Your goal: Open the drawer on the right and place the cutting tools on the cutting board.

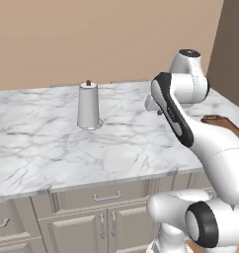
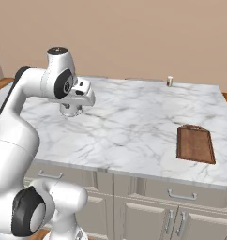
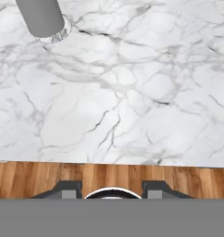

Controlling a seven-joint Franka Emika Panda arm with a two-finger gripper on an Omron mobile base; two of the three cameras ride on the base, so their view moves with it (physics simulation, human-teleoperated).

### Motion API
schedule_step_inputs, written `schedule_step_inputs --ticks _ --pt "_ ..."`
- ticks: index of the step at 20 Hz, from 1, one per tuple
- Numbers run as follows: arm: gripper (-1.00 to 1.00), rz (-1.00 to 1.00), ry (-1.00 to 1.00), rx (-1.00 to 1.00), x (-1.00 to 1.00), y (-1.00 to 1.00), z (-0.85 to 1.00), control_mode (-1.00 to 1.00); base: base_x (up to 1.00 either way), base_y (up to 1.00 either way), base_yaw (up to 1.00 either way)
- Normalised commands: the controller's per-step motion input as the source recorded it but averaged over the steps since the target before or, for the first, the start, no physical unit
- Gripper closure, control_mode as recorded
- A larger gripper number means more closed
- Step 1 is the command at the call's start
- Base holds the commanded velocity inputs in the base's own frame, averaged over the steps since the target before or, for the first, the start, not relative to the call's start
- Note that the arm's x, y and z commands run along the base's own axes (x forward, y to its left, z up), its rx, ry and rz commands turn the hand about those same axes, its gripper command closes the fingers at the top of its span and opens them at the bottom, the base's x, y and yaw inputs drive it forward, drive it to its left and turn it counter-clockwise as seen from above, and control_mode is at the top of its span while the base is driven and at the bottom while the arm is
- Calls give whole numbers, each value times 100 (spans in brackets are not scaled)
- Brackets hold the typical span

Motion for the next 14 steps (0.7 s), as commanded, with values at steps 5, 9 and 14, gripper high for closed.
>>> schedule_step_inputs --ticks 5,9,14 --pt "-100 -5 1 6 -27 -12 -12 -100 0 0 0" --pt "-100 -19 2 6 -29 -37 -31 -100 0 0 0" --pt "-100 -28 0 10 -23 -75 -27 -100 0 0 0"
